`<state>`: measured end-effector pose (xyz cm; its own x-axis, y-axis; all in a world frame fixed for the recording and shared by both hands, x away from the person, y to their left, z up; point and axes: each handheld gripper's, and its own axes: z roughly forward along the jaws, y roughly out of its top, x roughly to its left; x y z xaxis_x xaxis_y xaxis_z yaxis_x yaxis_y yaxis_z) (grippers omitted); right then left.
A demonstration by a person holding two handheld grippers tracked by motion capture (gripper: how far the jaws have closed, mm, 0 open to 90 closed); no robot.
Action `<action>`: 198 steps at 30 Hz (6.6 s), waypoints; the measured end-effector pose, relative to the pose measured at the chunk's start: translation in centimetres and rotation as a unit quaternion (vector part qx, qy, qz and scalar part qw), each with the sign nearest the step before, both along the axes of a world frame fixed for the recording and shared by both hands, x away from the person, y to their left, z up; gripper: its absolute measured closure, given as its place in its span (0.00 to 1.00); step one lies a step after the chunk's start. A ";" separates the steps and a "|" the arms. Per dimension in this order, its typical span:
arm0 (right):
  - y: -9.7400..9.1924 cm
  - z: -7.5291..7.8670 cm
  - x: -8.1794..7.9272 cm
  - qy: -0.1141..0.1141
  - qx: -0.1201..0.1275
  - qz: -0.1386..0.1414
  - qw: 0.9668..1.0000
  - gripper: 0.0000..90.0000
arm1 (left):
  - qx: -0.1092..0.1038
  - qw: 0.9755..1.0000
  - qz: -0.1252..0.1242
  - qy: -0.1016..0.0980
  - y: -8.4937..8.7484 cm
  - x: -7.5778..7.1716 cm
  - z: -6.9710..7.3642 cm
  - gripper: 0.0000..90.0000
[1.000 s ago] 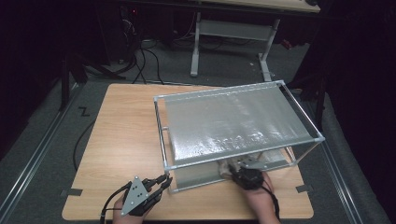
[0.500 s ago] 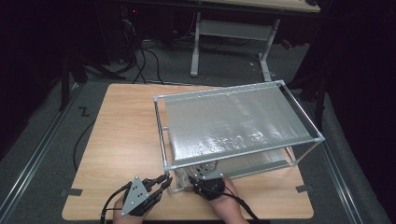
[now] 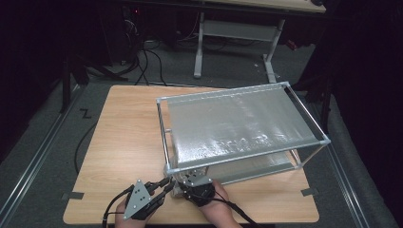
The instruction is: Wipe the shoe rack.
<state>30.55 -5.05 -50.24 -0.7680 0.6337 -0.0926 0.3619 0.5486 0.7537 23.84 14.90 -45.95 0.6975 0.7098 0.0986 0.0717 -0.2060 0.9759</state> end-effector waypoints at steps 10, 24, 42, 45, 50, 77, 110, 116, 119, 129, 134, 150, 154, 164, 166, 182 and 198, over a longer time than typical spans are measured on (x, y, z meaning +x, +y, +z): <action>-0.9 1.3 -0.2 -0.049 0.007 0.015 0.999 0.83 | 0.002 1.000 0.001 -0.002 0.0 0.0 0.0 0.88; -13.2 3.3 -3.4 -0.087 -0.017 -0.104 0.991 0.83 | 0.004 1.000 0.001 -0.004 0.0 0.0 0.0 0.88; -12.3 0.5 2.5 -0.058 -0.052 -0.128 0.989 0.83 | -0.001 1.000 0.023 -0.006 0.5 1.9 -0.1 0.88; -12.7 0.9 2.3 -0.062 -0.022 -0.130 0.989 0.83 | 0.000 1.000 0.023 -0.008 0.5 1.9 -0.1 0.87; -14.1 2.4 0.1 -0.105 0.008 -0.142 0.984 0.83 | -0.002 1.000 0.015 -0.008 0.6 2.1 -0.3 0.74; -18.4 9.4 -9.2 -0.267 0.093 -0.186 0.941 0.82 | 0.012 1.000 0.004 -0.019 -0.4 3.5 -0.6 0.61; -10.1 15.9 -3.9 -0.321 0.181 -0.084 0.926 0.81 | 0.023 0.999 0.038 -0.008 0.5 1.3 -1.5 0.60; -5.9 14.9 -1.4 -0.289 0.174 -0.066 0.939 0.81 | 0.029 0.999 0.037 -0.004 -0.2 2.0 -1.8 0.61; -4.6 14.4 -0.3 -0.274 0.163 -0.069 0.945 0.81 | 0.029 0.999 0.041 -0.001 -0.3 2.3 -1.9 0.61; -3.3 13.0 1.0 -0.246 0.120 -0.079 0.958 0.81 | 0.032 0.999 0.036 -0.004 -0.2 2.3 -2.0 0.80; -3.4 12.6 0.5 -0.250 0.116 -0.076 0.958 0.82 | 0.031 0.999 0.038 0.009 -0.6 1.6 -2.0 0.87; -4.8 12.7 -1.9 -0.259 0.132 -0.092 0.952 0.80 | 0.049 0.999 0.001 -0.015 -1.4 0.6 -1.8 0.86; -3.9 13.6 -2.5 -0.264 0.180 -0.095 0.943 0.78 | 0.050 0.999 0.000 -0.015 -1.3 0.5 -1.8 0.86; -1.4 12.2 -3.4 -0.264 0.178 -0.072 0.945 0.59 | 0.056 0.998 0.004 -0.012 -0.5 0.2 -1.7 0.86; -1.3 12.4 -3.4 -0.276 0.188 -0.077 0.939 0.56 | 0.052 0.999 0.009 0.005 -0.5 -0.1 -1.7 0.86; 0.8 11.5 -3.2 -0.264 0.187 -0.077 0.943 0.68 | 0.052 0.999 0.008 0.013 0.2 0.1 -1.6 0.86; -0.4 11.3 -2.9 -0.279 0.160 -0.106 0.941 0.68 | 0.039 0.999 0.017 0.015 0.6 -0.4 -1.8 0.87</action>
